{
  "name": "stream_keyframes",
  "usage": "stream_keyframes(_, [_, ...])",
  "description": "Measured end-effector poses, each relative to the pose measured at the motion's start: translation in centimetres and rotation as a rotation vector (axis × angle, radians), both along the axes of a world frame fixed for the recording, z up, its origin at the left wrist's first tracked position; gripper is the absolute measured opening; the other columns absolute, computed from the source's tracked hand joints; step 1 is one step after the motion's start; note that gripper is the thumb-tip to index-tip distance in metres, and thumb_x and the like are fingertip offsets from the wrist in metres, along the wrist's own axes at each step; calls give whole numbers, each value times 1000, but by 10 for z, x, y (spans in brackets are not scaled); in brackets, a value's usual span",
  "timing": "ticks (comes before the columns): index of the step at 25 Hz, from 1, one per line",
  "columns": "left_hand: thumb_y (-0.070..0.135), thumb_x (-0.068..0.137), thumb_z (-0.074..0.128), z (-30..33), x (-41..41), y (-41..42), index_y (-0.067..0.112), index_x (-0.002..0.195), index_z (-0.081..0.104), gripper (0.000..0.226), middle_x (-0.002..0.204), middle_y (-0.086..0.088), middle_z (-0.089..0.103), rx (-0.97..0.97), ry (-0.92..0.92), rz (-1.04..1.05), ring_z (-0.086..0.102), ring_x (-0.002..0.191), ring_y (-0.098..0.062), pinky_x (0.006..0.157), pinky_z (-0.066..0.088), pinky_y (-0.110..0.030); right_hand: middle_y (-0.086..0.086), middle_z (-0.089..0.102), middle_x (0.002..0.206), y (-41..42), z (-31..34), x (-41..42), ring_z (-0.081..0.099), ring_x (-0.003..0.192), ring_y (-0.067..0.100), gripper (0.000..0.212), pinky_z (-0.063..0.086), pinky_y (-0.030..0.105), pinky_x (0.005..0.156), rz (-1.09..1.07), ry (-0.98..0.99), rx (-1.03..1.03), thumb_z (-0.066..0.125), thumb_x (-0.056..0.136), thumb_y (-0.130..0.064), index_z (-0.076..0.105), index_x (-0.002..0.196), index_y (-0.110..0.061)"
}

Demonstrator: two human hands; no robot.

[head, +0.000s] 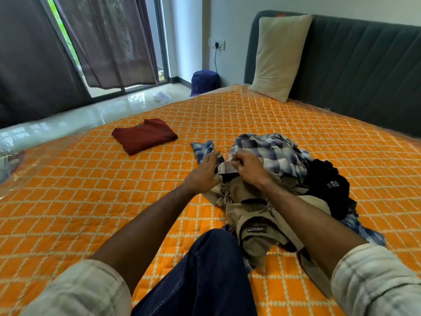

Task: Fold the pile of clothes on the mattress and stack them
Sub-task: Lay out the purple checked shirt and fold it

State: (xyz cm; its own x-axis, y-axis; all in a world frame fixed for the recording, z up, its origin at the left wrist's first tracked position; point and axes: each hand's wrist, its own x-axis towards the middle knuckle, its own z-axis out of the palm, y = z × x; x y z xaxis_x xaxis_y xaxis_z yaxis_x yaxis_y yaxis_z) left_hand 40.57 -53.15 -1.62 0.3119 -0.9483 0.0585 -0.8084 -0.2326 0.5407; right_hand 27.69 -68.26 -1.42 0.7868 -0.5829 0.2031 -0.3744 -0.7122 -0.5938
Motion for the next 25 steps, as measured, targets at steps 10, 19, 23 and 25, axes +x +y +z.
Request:
stream_keyframes(10, [13,104,42,39,3,-42,9,121,60,26,101,-13,68,-288,-45,200,65,87,-32,68,48,-42,0,57,115,2,23,-6,58,104,15,27,53,33,88,51,-291,231,71,94,-37,57,112,-23])
stream_keyframes(19, [-8,96,38,120,0,-53,12,84,62,33,67,9,61,-919,815,274,53,59,-3,53,44,-19,9,63,126,-50,22,-5,59,116,33,30,49,51,95,-550,-244,240,50,91,-21,63,118,-26])
stream_keyframes(23, [10,95,53,116,19,-44,5,91,62,10,81,1,64,-910,807,294,59,74,-8,65,49,-23,5,66,107,-49,81,4,62,102,23,26,50,34,88,-554,-627,681,44,96,-29,64,103,-15])
stream_keyframes(25, [26,84,73,106,29,-38,-1,107,61,38,98,-9,68,-752,715,256,67,89,-15,77,56,-32,4,63,96,-45,128,15,63,86,19,18,51,33,80,-471,-783,805,45,102,-17,62,104,-9])
